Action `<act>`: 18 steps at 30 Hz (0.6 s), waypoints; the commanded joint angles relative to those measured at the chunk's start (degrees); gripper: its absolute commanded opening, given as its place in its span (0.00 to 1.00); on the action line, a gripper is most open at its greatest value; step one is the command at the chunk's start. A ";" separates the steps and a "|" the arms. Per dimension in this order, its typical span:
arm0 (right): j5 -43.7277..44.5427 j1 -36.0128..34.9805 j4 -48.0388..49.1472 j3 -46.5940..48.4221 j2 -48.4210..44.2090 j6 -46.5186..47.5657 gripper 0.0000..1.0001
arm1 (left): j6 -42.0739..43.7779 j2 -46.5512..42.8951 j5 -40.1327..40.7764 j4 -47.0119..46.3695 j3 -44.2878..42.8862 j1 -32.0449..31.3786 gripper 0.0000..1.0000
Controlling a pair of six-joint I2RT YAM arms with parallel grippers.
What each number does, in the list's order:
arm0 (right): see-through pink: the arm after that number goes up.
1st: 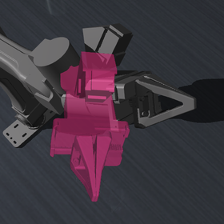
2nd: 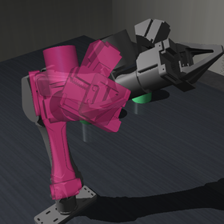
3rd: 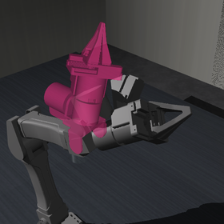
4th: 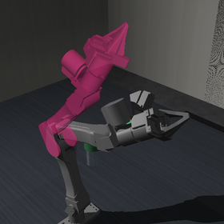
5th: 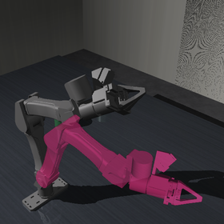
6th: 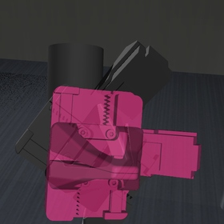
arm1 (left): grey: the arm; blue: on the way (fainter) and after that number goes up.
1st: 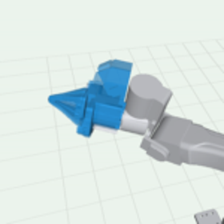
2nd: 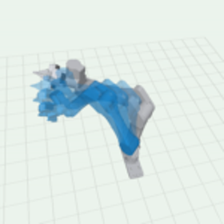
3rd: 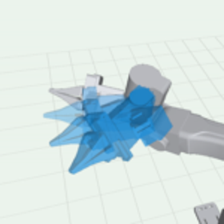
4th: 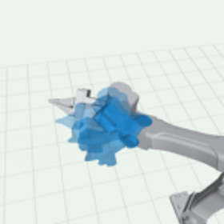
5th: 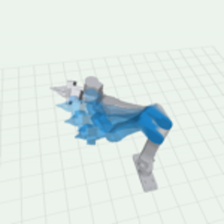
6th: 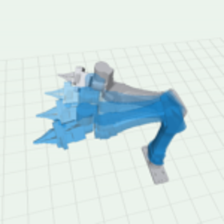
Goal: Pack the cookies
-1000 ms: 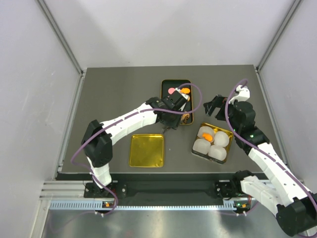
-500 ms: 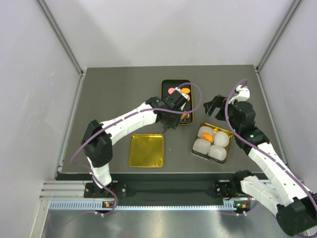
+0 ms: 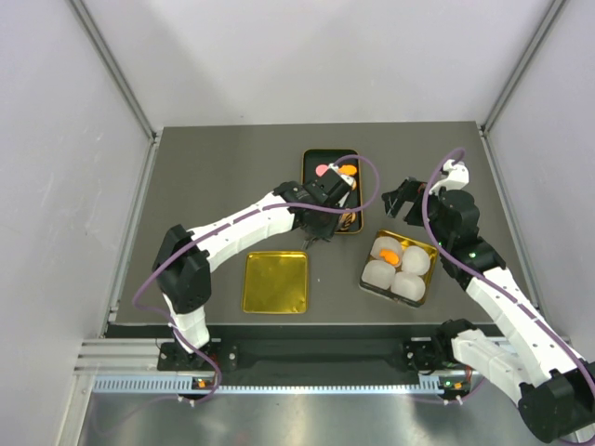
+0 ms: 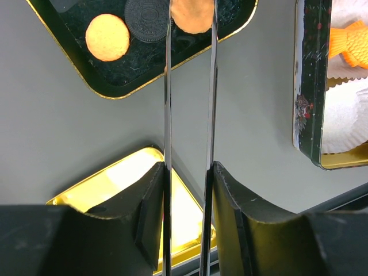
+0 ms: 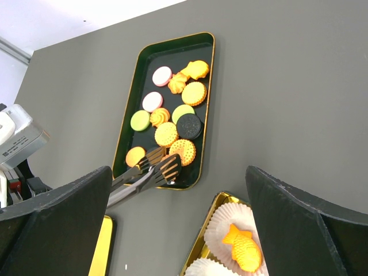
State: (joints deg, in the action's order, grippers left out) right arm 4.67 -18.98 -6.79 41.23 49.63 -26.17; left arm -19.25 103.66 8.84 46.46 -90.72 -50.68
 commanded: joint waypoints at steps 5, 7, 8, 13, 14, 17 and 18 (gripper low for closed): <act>0.34 0.18 2.13 1.04 0.21 -0.19 1.00 | 1.23 -3.72 1.62 -1.55 -2.97 -0.13 0.40; 0.34 0.17 2.13 1.04 0.03 -0.19 1.00 | 1.23 -3.81 1.44 -1.55 -2.97 -0.13 0.40; 0.34 0.09 2.13 0.96 0.12 -0.19 1.00 | 1.31 -3.90 1.27 -1.54 -2.97 -0.04 0.40; 0.52 0.17 2.13 0.95 0.12 -0.19 1.00 | 1.40 -4.43 0.83 -1.72 -3.06 -0.13 0.38; 0.52 0.17 2.13 0.95 0.21 -0.11 1.00 | 1.40 -4.69 0.74 -1.72 -3.24 -0.13 0.38; 0.61 0.26 2.13 1.04 0.30 -0.11 1.00 | 1.40 -5.04 0.21 -1.81 -3.41 -0.13 0.38; 0.61 0.18 2.13 1.04 0.47 -0.19 1.00 | 1.40 -5.04 0.21 -1.81 -3.67 -0.13 0.38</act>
State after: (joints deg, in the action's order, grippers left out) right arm 4.71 -18.98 -6.74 41.23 49.76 -26.17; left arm -18.44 102.37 8.82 46.52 -91.39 -50.68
